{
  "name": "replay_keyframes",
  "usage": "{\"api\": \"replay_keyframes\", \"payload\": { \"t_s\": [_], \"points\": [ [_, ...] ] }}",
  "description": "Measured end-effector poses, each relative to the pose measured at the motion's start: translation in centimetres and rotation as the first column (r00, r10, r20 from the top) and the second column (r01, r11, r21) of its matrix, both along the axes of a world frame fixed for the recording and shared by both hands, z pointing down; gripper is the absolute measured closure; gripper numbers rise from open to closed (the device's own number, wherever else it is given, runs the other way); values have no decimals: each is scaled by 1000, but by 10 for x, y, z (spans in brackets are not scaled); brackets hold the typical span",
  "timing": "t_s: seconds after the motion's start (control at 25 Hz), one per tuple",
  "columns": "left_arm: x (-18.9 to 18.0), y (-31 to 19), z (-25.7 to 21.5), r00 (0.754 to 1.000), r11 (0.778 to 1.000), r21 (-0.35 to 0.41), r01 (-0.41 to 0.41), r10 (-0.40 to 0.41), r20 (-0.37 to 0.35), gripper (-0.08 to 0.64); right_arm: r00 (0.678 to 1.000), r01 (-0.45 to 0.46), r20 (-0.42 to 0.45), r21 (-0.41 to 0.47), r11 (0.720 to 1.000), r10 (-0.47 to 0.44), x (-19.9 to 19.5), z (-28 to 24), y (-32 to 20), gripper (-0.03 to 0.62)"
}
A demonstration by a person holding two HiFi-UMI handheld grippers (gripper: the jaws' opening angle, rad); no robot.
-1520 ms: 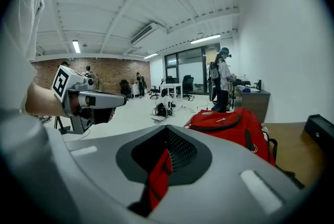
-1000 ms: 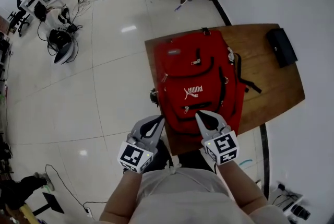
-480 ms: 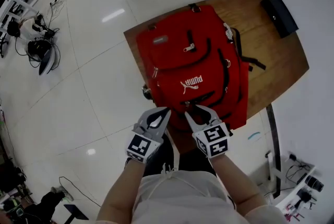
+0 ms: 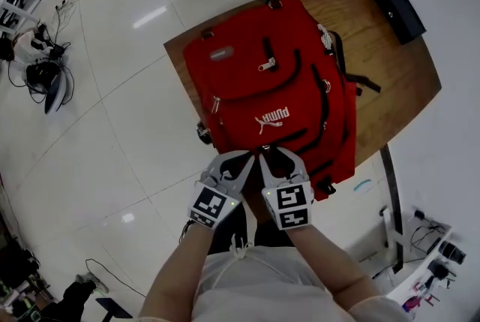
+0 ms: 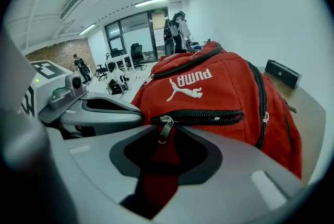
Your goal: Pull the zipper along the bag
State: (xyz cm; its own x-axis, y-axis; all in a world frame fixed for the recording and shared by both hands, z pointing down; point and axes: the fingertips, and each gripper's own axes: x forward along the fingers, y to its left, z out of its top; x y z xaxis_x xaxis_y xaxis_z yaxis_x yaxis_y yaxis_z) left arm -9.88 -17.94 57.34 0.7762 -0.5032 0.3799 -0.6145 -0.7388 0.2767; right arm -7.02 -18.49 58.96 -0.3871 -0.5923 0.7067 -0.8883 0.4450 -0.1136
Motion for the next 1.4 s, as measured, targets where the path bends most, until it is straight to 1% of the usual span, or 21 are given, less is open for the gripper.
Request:
{"api": "replay_keyframes", "payload": {
  "t_s": [0.04, 0.08, 0.16, 0.24, 0.32, 0.4, 0.52, 0.6, 0.72, 0.84, 0.92, 1.12, 1.4],
  "points": [
    [1, 0, 1, 1000, 1000, -2, 0, 0, 3, 554, 1000, 0, 0, 0, 1000, 0, 2, 0, -1, 490],
    [2, -1, 1, 1000, 1000, -5, 2, -2, 4, 554, 1000, 3, 9, -6, 1000, -3, 5, 0, -1, 520],
    [3, -1, 0, 1000, 1000, -13, 17, -17, 0, 554, 999, 23, 38, -24, 999, -23, 8, 0, 1, 537],
    [2, -4, -5, 999, 999, -19, 44, -44, -7, 554, 996, 64, 58, -34, 997, -62, 8, -3, 4, 546],
    [5, -5, -12, 998, 998, -22, 65, -66, -21, 554, 991, 117, 65, -26, 993, -116, 8, -8, 7, 552],
    [13, -2, -15, 998, 998, -31, 59, -60, -26, 554, 983, 171, 67, -6, 985, -170, 8, -14, 10, 563],
    [26, 4, -6, 999, 998, -50, 35, -34, 15, 554, 971, 228, 74, 11, 974, -228, 8, -20, 12, 572],
    [30, 5, 1, 998, 998, -50, 40, -38, 41, 554, 964, 252, 84, 3, 968, -252, 10, -19, 13, 575],
    [30, 3, 6, 997, 996, -68, 51, -47, 57, 552, 951, 297, 99, -16, 955, -294, 11, -18, 14, 578],
    [29, 2, 11, 995, 994, -93, 61, -54, 81, 552, 936, 319, 187, -81, 944, -300, 14, -16, 17, 583],
    [29, 2, 13, 994, 993, -96, 69, -60, 96, 552, 926, 335, 219, -109, 936, -306, 16, -18, 17, 583],
    [30, 0, 17, 990, 992, -95, 85, -73, 124, 552, 923, 358, 193, -106, 928, -334, 30, -21, 12, 583],
    [30, -1, 18, 986, 989, -105, 107, -93, 136, 552, 931, 341, 166, -88, 936, -324, 54, -23, 3, 583]
  ]
}}
